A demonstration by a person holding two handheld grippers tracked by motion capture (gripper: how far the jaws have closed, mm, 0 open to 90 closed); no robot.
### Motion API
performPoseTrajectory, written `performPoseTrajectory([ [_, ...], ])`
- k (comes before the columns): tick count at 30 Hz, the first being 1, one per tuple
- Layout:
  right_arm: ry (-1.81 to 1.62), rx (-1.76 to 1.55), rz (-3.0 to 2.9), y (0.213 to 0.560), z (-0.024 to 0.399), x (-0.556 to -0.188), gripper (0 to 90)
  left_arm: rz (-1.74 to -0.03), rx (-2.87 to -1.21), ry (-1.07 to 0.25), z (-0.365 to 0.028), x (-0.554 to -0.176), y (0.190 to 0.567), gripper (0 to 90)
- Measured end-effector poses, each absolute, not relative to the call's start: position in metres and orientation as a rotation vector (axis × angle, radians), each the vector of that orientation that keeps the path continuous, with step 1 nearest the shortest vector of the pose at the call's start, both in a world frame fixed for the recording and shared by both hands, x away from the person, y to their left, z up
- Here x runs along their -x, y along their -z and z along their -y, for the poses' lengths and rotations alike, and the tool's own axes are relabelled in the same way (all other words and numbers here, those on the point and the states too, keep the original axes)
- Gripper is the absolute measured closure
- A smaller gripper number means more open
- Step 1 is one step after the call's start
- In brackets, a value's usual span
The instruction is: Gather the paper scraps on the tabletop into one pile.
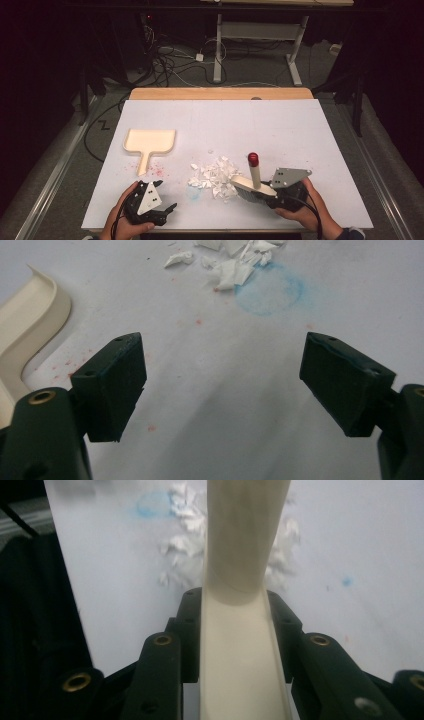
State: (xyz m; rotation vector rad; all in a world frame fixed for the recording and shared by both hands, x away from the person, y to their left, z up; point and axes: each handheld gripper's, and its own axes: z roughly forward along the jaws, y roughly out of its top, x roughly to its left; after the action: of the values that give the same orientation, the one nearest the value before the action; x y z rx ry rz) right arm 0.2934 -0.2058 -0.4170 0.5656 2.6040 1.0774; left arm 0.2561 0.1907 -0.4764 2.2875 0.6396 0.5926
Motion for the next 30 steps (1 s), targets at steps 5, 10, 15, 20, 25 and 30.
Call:
performPoseTrajectory([
  [5,-1.096,-0.499,-2.559,0.412,0.182,-0.306,68.4,-0.652,-2.284,-0.607,-0.192,-0.257,0.477,17.9],
  [10,-1.124,-0.484,-2.528,0.405,0.179,-0.307,68.4,-0.667,-2.268,-0.610,-0.195,-0.256,0.476,17.9],
  [15,-1.174,-0.471,-2.461,0.385,0.194,-0.293,68.3,-0.667,-2.272,-0.619,-0.195,-0.254,0.475,17.9],
  [20,-1.222,-0.427,-2.470,0.376,0.209,-0.276,68.3,-0.691,-2.263,-0.637,-0.198,-0.253,0.474,17.9],
  [25,-1.290,-0.333,-2.575,0.388,0.211,-0.265,68.3,-0.732,-2.225,-0.675,-0.202,-0.253,0.471,17.9],
  [30,-1.261,-0.205,-2.702,0.409,0.192,-0.267,68.3,-0.748,-2.207,-0.689,-0.204,-0.254,0.469,17.8],
])
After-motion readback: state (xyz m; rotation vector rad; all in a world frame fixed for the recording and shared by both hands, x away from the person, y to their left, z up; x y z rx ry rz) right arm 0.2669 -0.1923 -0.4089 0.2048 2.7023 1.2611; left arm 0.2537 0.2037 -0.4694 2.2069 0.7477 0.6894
